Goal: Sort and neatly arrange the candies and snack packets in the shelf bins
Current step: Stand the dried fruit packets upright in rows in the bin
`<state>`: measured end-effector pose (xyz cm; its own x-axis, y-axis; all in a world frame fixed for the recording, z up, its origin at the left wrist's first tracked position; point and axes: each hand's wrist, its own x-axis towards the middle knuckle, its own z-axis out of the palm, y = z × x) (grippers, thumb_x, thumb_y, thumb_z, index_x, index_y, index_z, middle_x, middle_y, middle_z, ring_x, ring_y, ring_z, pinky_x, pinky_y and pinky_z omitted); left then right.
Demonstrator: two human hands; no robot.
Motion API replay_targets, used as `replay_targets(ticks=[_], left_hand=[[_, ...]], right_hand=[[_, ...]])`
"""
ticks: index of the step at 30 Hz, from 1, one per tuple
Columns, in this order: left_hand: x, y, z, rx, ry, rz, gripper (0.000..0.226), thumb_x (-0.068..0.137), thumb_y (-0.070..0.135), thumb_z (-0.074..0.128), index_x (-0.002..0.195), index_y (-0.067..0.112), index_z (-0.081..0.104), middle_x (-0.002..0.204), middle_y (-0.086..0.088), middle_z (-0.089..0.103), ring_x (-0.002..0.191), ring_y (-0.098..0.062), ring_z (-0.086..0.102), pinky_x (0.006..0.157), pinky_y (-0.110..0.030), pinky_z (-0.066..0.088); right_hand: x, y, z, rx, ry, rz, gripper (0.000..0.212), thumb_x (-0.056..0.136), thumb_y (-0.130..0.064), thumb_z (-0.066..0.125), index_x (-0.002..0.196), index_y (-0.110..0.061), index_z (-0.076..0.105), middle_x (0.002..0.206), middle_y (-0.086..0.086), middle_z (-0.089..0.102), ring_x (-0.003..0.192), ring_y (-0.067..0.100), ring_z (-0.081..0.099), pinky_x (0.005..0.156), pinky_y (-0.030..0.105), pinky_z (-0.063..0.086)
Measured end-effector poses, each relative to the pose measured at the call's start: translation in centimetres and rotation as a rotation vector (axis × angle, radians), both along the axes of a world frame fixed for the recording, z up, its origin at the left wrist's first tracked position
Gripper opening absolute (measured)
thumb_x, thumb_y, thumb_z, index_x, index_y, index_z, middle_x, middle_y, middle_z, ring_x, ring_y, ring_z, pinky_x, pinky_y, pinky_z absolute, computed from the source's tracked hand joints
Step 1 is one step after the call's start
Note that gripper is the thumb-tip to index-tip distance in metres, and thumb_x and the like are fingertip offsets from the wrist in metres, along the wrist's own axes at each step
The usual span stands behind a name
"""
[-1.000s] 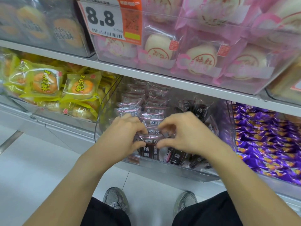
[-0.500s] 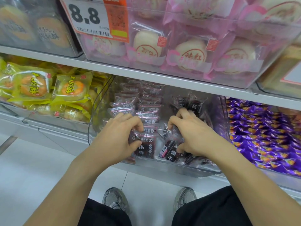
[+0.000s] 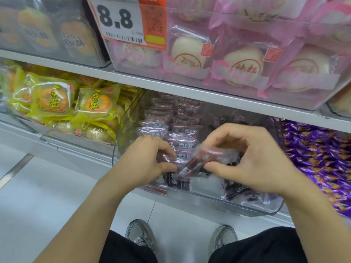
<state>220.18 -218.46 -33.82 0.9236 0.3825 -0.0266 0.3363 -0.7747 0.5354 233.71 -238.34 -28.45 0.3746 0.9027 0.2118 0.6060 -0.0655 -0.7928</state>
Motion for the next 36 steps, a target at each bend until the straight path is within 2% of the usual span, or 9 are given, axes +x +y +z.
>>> replay_targets(ticks=[3, 6, 8, 13, 22, 26, 28, 31, 36], left_hand=[[-0.1, 0.6, 0.2, -0.059, 0.011, -0.061, 0.007, 0.086, 0.033, 0.073, 0.091, 0.031, 0.077, 0.079, 0.015, 0.067, 0.076, -0.003, 0.06, 0.068, -0.023, 0.046], [-0.6, 1.3, 0.4, -0.084, 0.081, -0.154, 0.035, 0.098, 0.042, 0.044, 0.087, 0.022, 0.07, 0.076, 0.005, 0.062, 0.079, -0.011, 0.056, 0.078, -0.039, 0.048], [-1.0, 1.4, 0.4, -0.083, 0.114, -0.203, 0.04, 0.099, 0.047, 0.03, 0.084, 0.03, 0.063, 0.074, 0.01, 0.054, 0.082, -0.004, 0.049, 0.085, -0.038, 0.043], [-1.8, 1.4, 1.1, -0.304, 0.127, -0.057, 0.075, 0.091, 0.076, 0.013, 0.119, 0.034, 0.069, 0.118, 0.02, 0.066, 0.114, 0.006, 0.054, 0.102, -0.026, 0.041], [-1.8, 1.7, 1.4, -0.167, 0.12, -0.208, 0.062, 0.079, 0.077, 0.048, 0.121, 0.035, 0.066, 0.111, 0.025, 0.064, 0.107, 0.009, 0.056, 0.096, -0.027, 0.049], [-1.8, 1.7, 1.3, -0.128, 0.126, -0.215, 0.049, 0.08, 0.061, 0.062, 0.121, 0.035, 0.066, 0.114, 0.025, 0.064, 0.109, 0.008, 0.055, 0.097, -0.024, 0.046], [-1.8, 1.7, 1.4, -0.12, 0.124, -0.231, 0.041, 0.082, 0.054, 0.068, 0.12, 0.037, 0.065, 0.115, 0.026, 0.063, 0.11, 0.008, 0.054, 0.096, -0.02, 0.044], [-1.7, 1.5, 1.3, -0.084, 0.132, -0.244, 0.039, 0.083, 0.045, 0.072, 0.12, 0.039, 0.064, 0.114, 0.026, 0.06, 0.109, 0.006, 0.052, 0.093, -0.018, 0.042], [-0.8, 0.7, 0.9, -0.031, 0.154, -0.24, 0.04, 0.078, 0.037, 0.08, 0.112, 0.04, 0.059, 0.104, 0.024, 0.054, 0.097, 0.006, 0.047, 0.078, -0.012, 0.037]], right_hand=[[-1.0, 1.6, -2.1, -0.071, -0.061, 0.029, 0.029, 0.069, -0.015, 0.089, 0.091, -0.026, 0.073, 0.086, -0.016, 0.072, 0.084, 0.005, 0.069, 0.075, 0.023, 0.055], [-1.8, 3.0, -4.3, -0.052, -0.092, -0.009, 0.033, 0.061, -0.03, 0.094, 0.085, -0.026, 0.071, 0.082, -0.015, 0.068, 0.082, 0.006, 0.064, 0.071, 0.022, 0.052], [-2.5, 3.8, -5.5, 0.001, -0.155, -0.036, 0.036, 0.059, -0.034, 0.094, 0.08, -0.024, 0.068, 0.08, -0.013, 0.06, 0.077, 0.008, 0.059, 0.067, 0.021, 0.05], [-2.2, 3.1, -5.3, -0.111, -0.299, 0.007, 0.03, 0.071, -0.051, 0.081, 0.091, -0.031, 0.072, 0.084, -0.015, 0.053, 0.076, 0.003, 0.051, 0.068, 0.026, 0.047], [-3.3, 3.8, -5.8, -0.241, -0.28, -0.002, 0.016, 0.079, -0.038, 0.08, 0.093, -0.032, 0.075, 0.084, -0.01, 0.05, 0.077, 0.009, 0.053, 0.07, 0.031, 0.048], [-3.1, 3.5, -4.9, -0.335, -0.37, -0.181, 0.065, 0.056, -0.068, 0.08, 0.111, -0.036, 0.062, 0.104, -0.015, 0.041, 0.097, 0.005, 0.046, 0.079, 0.029, 0.047], [-2.6, 3.1, -4.3, -0.447, -0.23, -0.228, 0.082, 0.045, -0.077, 0.077, 0.113, -0.039, 0.053, 0.11, -0.019, 0.036, 0.097, 0.002, 0.051, 0.082, 0.027, 0.049], [-2.2, 3.1, -4.8, -0.549, -0.074, -0.238, 0.062, 0.047, -0.072, 0.08, 0.091, -0.037, 0.055, 0.108, -0.022, 0.037, 0.091, 0.005, 0.062, 0.082, 0.032, 0.053], [-2.3, 4.1, -6.0, -0.548, -0.054, -0.232, 0.046, 0.055, -0.051, 0.09, 0.074, -0.022, 0.06, 0.1, -0.008, 0.042, 0.082, 0.006, 0.051, 0.064, 0.024, 0.04]])
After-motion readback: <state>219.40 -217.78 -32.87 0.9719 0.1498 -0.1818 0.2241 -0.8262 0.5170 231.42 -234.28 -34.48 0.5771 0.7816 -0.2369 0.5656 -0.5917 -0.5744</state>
